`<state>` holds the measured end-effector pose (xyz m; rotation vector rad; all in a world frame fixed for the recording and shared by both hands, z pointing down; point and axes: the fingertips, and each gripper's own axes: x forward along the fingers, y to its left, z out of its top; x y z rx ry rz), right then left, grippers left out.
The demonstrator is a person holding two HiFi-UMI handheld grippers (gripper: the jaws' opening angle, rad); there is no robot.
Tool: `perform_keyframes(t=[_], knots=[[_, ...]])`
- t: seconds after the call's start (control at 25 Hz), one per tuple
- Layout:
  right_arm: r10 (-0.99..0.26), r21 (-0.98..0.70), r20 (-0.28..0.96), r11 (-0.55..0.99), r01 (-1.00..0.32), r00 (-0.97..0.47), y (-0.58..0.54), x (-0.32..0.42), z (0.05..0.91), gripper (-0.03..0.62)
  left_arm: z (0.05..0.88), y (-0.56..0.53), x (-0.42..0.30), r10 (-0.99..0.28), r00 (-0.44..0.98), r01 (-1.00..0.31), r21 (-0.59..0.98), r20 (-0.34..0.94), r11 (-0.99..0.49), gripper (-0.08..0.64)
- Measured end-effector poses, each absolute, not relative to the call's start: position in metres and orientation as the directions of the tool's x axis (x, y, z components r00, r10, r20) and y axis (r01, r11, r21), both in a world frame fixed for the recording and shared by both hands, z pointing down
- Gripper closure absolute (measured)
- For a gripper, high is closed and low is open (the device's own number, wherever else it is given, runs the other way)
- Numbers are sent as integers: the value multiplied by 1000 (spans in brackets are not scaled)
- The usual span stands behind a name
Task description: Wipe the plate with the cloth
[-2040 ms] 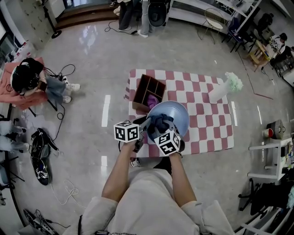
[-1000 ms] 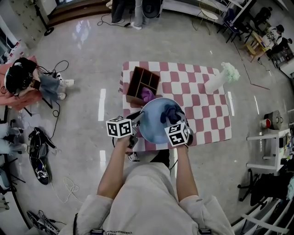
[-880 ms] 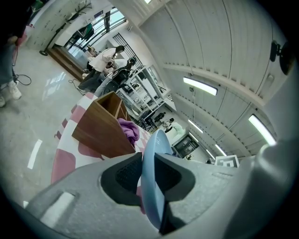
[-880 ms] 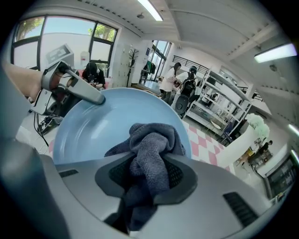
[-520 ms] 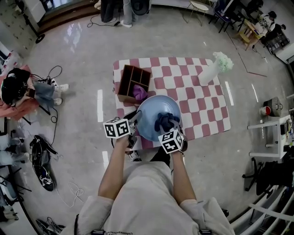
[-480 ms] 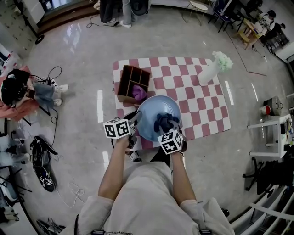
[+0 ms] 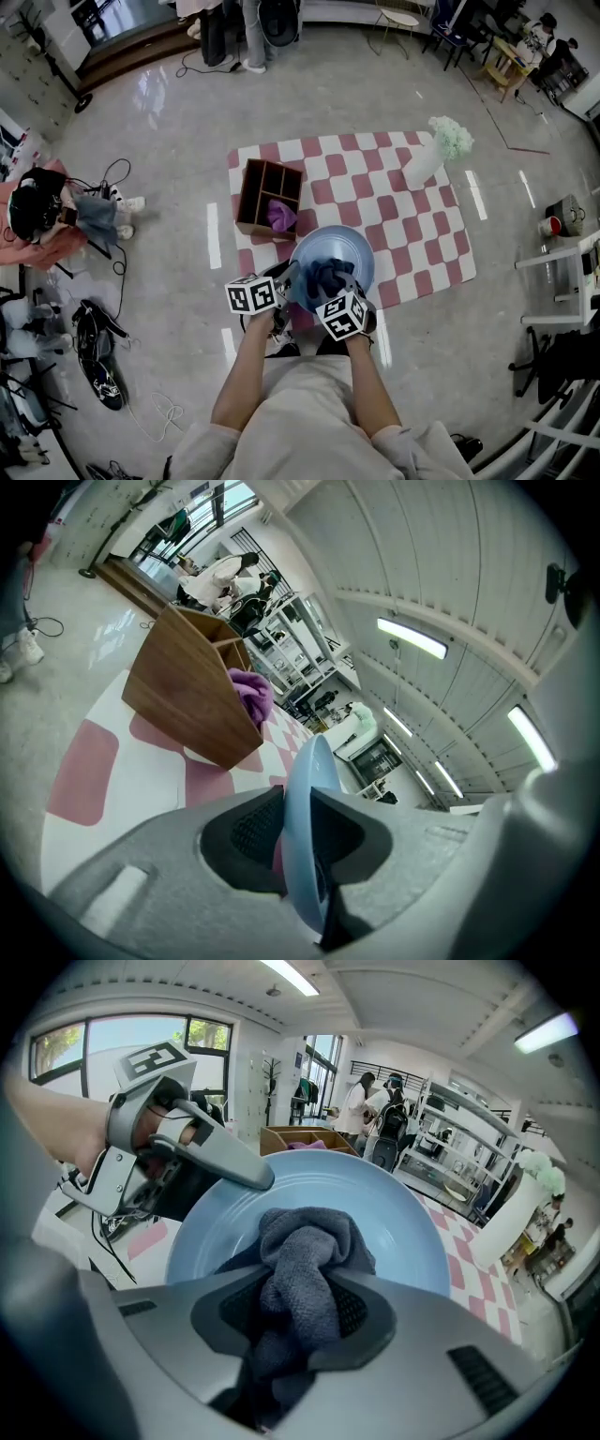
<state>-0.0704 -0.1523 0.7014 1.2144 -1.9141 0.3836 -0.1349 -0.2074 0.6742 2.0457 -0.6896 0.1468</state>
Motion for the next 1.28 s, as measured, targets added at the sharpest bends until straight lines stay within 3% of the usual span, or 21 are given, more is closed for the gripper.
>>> perform_keyframes(t=[0.2, 0.64, 1.28], knots=[[-593, 131, 775, 490, -862, -220, -169, -45, 707, 468, 690, -206, -113, -407, 821, -542, 771, 401, -334, 500], [-645, 99, 742, 371, -923, -180, -189, 83, 687, 468, 715, -209, -72, -472, 723, -637, 750, 504, -175, 505], [-689, -124, 649, 321, -939, -322, -148, 144, 697, 468, 751, -199, -36, -509, 602, -735, 676, 615, -53, 526]])
